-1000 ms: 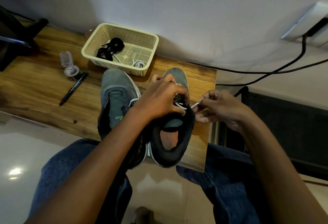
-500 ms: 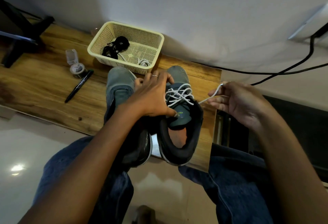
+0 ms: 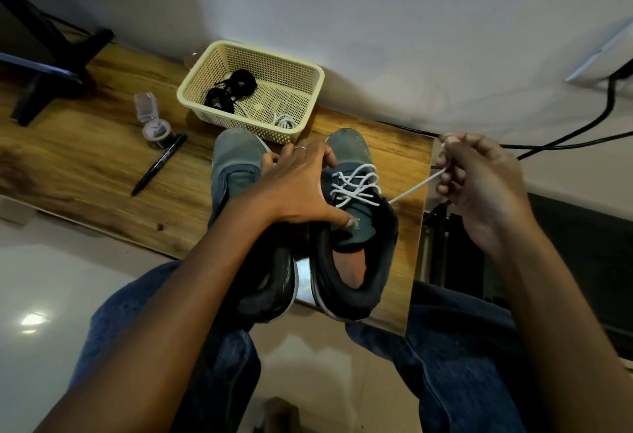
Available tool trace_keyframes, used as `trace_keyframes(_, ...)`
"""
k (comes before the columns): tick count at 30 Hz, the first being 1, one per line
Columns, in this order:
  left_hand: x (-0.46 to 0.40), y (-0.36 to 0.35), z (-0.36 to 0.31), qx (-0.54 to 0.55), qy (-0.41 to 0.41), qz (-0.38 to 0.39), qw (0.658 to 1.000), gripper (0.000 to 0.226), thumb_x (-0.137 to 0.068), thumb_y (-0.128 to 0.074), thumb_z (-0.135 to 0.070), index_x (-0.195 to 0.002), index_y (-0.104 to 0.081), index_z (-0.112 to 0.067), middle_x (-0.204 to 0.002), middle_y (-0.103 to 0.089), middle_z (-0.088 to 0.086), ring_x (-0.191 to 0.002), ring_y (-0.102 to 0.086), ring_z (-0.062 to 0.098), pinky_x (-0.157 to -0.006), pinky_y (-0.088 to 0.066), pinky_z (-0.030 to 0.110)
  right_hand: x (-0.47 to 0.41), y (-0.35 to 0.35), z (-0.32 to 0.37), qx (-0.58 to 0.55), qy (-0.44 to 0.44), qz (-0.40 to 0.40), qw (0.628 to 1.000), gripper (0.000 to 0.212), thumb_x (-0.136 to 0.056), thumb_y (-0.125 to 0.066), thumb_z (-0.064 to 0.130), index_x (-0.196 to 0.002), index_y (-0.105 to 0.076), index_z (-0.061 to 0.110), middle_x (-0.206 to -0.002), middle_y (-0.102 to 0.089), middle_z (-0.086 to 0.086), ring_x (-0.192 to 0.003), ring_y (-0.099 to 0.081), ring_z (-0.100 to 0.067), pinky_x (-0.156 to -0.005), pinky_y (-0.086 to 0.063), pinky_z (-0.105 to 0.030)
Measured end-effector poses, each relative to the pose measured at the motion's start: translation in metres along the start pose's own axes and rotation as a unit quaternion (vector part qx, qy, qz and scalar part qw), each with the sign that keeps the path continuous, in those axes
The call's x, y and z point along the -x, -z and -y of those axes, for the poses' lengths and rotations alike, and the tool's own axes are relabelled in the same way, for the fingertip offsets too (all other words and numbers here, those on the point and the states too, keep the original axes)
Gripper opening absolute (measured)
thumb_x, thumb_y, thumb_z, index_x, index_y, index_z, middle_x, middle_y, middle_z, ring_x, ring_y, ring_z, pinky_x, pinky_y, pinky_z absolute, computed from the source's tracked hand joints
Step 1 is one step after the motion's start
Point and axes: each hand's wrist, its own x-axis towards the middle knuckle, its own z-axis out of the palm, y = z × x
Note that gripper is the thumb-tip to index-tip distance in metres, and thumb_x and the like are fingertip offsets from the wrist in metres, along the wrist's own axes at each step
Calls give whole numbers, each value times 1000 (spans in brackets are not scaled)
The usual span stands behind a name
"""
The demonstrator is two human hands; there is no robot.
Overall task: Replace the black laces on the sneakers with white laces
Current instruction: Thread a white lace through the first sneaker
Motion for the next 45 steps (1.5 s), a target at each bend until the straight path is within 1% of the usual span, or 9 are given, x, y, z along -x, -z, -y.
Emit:
trace_keyframes(3, 5, 10, 2, 12, 8, -1, 1000, 57, -55, -75, -69, -88, -46, -33, -100, -50, -12, -99, -40, 10, -88, -25, 34, 4, -5, -2, 80, 1, 75, 994, 11, -95, -56, 13, -98, -67, 16, -70, -58, 2, -55, -49, -4, -50, -40, -16)
trace_keyframes(7, 12, 19, 9, 140, 31, 55, 988, 35, -59, -81, -55, -68, -68, -23, -62, -63, -12, -63, -56, 5, -77, -45, 31, 12, -14, -3, 188, 30, 177, 966, 16, -88, -65, 11, -104, -68, 13, -76, -69, -1, -61, -58, -1, -52, -42, -11)
trace_keyframes(9, 14, 19, 10, 165, 39, 75, 983, 26, -63, -83, -47, -69, -74, -23, -63, -69, -9, -64, -63, 8, -71, -52, 31, 15, -20, -6, 222, 34, 212, 951, 14, -84, -70, 8, -97, -70, 11, -80, -71, -2, -65, -63, 1, -56, -45, -9)
trace_keyframes(13, 14, 19, 11, 202, 41, 94, 974, 15, -72, -82, -31, -76, -77, -17, -70, -74, -3, -73, -72, 16, -81, -58, 37, 19, -34, -17, 352, 84, 242, 900, 8, -79, -77, 11, -84, -74, 17, -76, -71, 3, -68, -64, 0, -58, -49, -13)
trace_keyframes(18, 13, 20, 15, 244, 42, 116, 962, 11, -78, -78, -16, -84, -76, -6, -66, -72, -5, -59, -65, 2, -60, -50, 14, 24, -48, -26, 473, 138, 238, 837, 5, -81, -75, 18, -82, -74, 23, -78, -70, 6, -73, -64, -6, -66, -53, -26)
trace_keyframes(22, 11, 19, 20, 264, 42, 120, 956, 11, -79, -76, -10, -86, -75, -1, -63, -71, -5, -57, -64, 1, -60, -51, 15, 28, -56, -32, 509, 162, 223, 815, 4, -80, -73, 21, -79, -72, 25, -79, -71, 4, -77, -65, -14, -71, -55, -39)
trace_keyframes(32, 11, 19, 20, 297, 42, 126, 946, 12, -80, -74, -4, -88, -73, 5, -68, -73, 2, -58, -65, 4, -60, -52, 13, 30, -58, -32, 472, 130, 219, 844, 10, -78, -75, 17, -72, -69, 24, -68, -67, 9, -68, -64, -9, -69, -55, -41)
trace_keyframes(38, 12, 20, 21, 330, 46, 148, 931, 8, -85, -66, 3, -90, -71, 2, -84, -74, 12, -75, -70, 16, -77, -56, 22, 32, -56, -32, 465, 125, 208, 851, 7, -78, -74, 14, -74, -71, 20, -69, -69, 5, -66, -64, -9, -68, -55, -38)
trace_keyframes(45, 10, 18, 19, 319, 42, 133, 938, 11, -78, -70, 8, -87, -72, 1, -77, -73, 7, -62, -69, 8, -59, -53, 13, 30, -52, -31, 432, 98, 224, 868, 18, -80, -75, 14, -68, -68, 25, -64, -65, 8, -64, -61, -6, -65, -52, -33)
